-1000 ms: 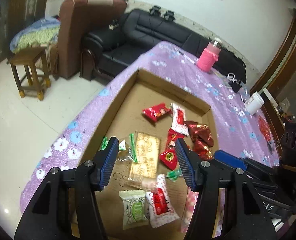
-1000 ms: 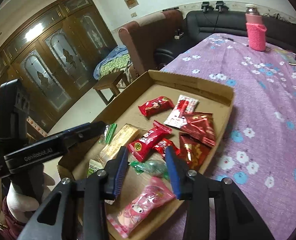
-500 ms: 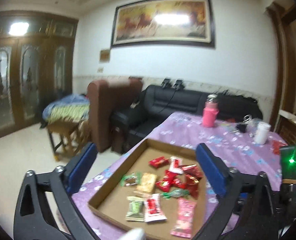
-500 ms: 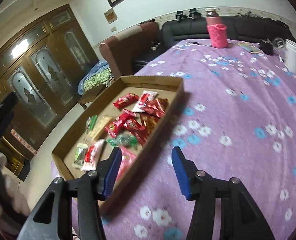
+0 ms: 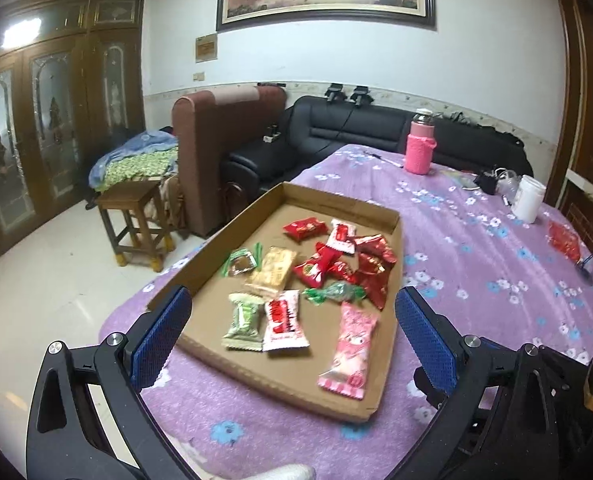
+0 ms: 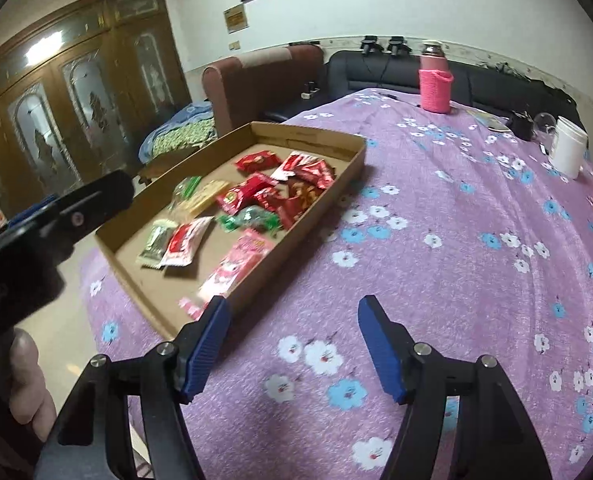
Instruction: Organize snacks
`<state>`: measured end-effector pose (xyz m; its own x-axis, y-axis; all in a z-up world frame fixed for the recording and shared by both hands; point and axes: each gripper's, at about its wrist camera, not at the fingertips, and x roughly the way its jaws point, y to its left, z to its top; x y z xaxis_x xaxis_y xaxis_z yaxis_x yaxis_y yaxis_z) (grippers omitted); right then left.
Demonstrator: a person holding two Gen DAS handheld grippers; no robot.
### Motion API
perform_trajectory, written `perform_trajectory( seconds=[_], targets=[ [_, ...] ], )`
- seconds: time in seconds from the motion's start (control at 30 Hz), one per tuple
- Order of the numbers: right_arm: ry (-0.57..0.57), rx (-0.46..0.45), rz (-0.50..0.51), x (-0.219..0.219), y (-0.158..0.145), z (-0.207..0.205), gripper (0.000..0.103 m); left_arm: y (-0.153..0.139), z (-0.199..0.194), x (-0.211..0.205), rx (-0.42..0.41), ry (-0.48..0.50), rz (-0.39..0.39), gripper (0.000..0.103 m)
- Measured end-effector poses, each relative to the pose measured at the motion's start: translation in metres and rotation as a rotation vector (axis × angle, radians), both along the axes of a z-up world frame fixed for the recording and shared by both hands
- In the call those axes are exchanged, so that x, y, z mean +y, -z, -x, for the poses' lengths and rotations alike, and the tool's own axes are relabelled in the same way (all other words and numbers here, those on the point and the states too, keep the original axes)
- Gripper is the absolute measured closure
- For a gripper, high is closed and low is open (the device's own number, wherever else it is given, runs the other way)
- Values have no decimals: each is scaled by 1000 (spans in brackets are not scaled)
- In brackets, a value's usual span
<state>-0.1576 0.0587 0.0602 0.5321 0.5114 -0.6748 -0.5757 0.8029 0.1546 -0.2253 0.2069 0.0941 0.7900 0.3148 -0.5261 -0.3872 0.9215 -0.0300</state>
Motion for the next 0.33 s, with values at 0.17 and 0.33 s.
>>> perform_trajectory(
  seconds=[0.17, 0.33],
  targets=[
    [-33, -33, 32, 11, 0, 10, 32, 6, 0, 4, 57, -21, -3, 1],
    [-35, -36, 40, 12, 0, 10, 29, 11, -5, 1, 91, 3, 6, 1]
  ],
)
